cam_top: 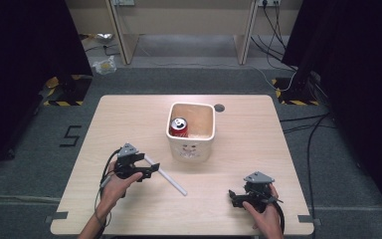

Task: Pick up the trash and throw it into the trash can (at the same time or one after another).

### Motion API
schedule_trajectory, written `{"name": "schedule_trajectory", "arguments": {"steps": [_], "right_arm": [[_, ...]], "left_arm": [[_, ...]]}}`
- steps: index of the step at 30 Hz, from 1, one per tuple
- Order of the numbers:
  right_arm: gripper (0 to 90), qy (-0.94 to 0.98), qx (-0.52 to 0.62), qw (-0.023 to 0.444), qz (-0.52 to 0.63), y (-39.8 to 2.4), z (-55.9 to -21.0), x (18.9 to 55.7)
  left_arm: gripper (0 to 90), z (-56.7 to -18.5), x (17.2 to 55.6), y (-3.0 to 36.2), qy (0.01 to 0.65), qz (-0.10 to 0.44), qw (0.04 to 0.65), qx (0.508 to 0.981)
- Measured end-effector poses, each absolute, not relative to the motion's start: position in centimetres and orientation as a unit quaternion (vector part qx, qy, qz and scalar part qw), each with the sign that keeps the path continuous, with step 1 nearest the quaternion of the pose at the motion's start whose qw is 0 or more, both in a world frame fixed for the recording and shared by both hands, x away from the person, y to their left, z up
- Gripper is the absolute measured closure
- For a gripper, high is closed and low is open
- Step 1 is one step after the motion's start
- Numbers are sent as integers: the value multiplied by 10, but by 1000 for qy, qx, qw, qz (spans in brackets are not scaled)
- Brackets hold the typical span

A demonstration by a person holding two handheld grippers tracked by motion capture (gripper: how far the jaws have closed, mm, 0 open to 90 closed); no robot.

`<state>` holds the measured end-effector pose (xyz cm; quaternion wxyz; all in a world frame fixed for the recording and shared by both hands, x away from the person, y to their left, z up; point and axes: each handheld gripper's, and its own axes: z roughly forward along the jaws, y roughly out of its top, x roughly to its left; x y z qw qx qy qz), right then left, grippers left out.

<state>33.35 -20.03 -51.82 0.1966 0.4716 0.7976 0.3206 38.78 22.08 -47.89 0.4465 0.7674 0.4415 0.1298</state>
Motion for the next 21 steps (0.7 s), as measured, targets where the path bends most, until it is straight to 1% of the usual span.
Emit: {"name": "schedule_trajectory", "arguments": {"steps": [6,12,13,21], "right_arm": [[3,798,471,197,320,-200,-518,334],[3,798,472,197,321,-200,-518,334],[3,798,472,197,321,-200,-518,334],[3,798,472,196,321,-200,-518,333]], "left_arm": [[204,-485,382,215,444,140,439,768],[204,-495,380,204,445,129,429,775],[204,-496,379,202,443,137,423,778],[206,-503,380,197,456,145,413,775]]}}
